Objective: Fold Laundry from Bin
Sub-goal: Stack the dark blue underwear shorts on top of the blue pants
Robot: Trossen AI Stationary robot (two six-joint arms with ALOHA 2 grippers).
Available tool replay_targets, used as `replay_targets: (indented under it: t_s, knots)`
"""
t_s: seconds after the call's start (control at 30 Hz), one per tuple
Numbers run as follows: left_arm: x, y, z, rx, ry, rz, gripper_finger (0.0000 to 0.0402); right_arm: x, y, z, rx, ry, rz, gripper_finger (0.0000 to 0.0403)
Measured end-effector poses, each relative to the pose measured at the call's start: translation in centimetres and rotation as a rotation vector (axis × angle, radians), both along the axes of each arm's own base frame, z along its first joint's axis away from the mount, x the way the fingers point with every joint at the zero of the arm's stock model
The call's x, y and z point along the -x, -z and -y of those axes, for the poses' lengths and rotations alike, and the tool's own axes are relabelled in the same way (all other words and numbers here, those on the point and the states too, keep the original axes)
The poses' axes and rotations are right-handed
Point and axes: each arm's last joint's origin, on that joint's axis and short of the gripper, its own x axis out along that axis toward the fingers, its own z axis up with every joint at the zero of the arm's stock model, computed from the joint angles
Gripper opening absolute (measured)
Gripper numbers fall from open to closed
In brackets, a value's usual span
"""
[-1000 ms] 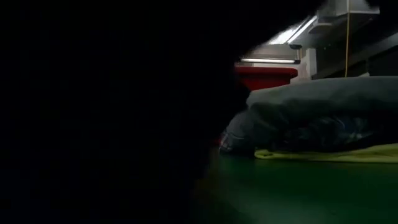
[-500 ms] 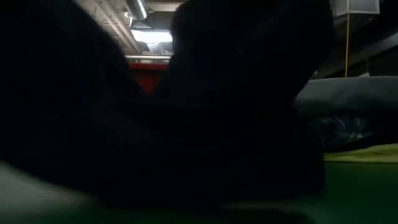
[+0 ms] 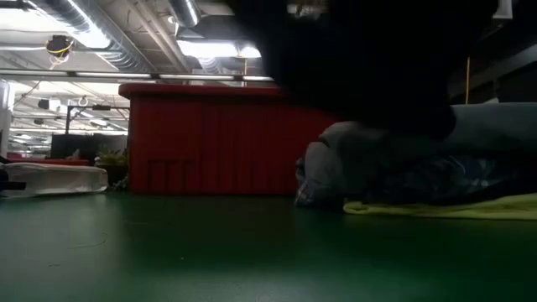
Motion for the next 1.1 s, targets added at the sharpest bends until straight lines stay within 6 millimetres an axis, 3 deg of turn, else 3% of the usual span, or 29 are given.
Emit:
replay_targets:
  t_s: [0.37, 0.7, 0.9, 1.1]
  knots:
    - [-4.1, -2.0, -5.8, -0.032, 0.055, 0.189, 0.0008, 5.2, -4.8, 2.5, -0.046, 0.138, 0.018, 0.0002]
    - [-8.0, -0.3, -8.9, -0.031, 0.073, 0.273, 0.0008, 9.9, -8.6, 3.4, -0.142, 0.161, 0.158, 0.0002]
    - [-9.9, 0.5, -10.4, -0.009, 0.072, 0.358, 0.0008, 13.9, -8.1, 4.4, -0.172, 0.214, 0.169, 0.0002]
    - [-11.6, 2.6, -11.9, -0.011, 0.027, 0.349, 0.0008, 17.3, -5.8, 6.3, -0.189, 0.316, 0.142, 0.0002]
